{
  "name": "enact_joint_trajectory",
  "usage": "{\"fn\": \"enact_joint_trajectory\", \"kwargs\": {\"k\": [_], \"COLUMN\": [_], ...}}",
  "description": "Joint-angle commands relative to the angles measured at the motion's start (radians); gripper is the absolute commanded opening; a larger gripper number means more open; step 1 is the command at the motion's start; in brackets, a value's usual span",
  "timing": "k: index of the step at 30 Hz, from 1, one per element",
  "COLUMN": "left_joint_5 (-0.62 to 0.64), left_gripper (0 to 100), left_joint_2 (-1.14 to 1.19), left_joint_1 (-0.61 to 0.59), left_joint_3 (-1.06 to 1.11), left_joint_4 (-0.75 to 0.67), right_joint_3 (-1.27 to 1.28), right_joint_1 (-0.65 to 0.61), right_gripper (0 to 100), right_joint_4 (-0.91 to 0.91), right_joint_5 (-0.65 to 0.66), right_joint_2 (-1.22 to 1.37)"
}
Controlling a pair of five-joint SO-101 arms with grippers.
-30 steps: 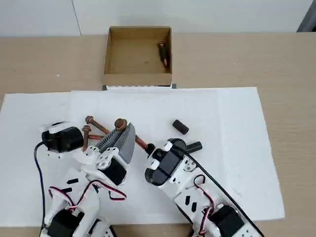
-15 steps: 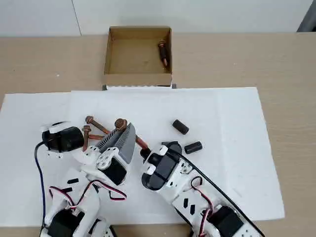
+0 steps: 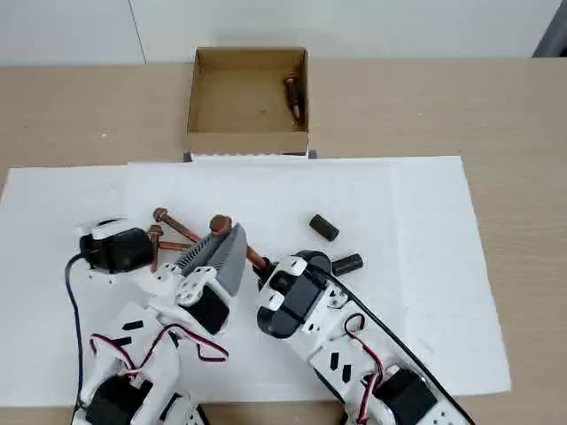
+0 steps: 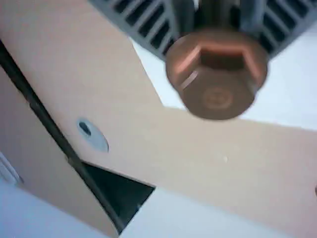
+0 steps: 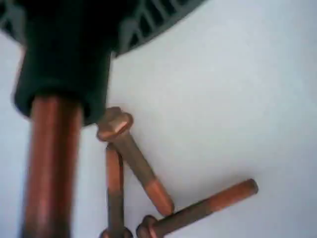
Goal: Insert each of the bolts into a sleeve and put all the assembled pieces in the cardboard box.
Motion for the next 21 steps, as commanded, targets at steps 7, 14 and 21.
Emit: {"fn": "enact_joint_trajectory", "kwargs": {"k": [7, 14, 21], "left_joint_5": [-0.012, -0.115, -0.207], "left_gripper": [1, 1, 1], "left_joint_2": [-0.008, -0.008, -0.009], "left_joint_1": [0.018, 0.126, 0.164], "left_joint_3": [-0.005, 0.024, 0.07], "left_joint_4": [0.026, 0.133, 0.18], "right_joint_3": [-0.008, -0.006, -0.006], "right_joint_1": [0.007, 0.007, 0.007], "right_gripper": [0.2, 0.2, 0.2], "right_joint_4": [-0.036, -0.031, -0.031], "right_joint_5": [0.014, 0.014, 0.014], "right_joint_2": [-0.01, -0.01, -0.01]}}
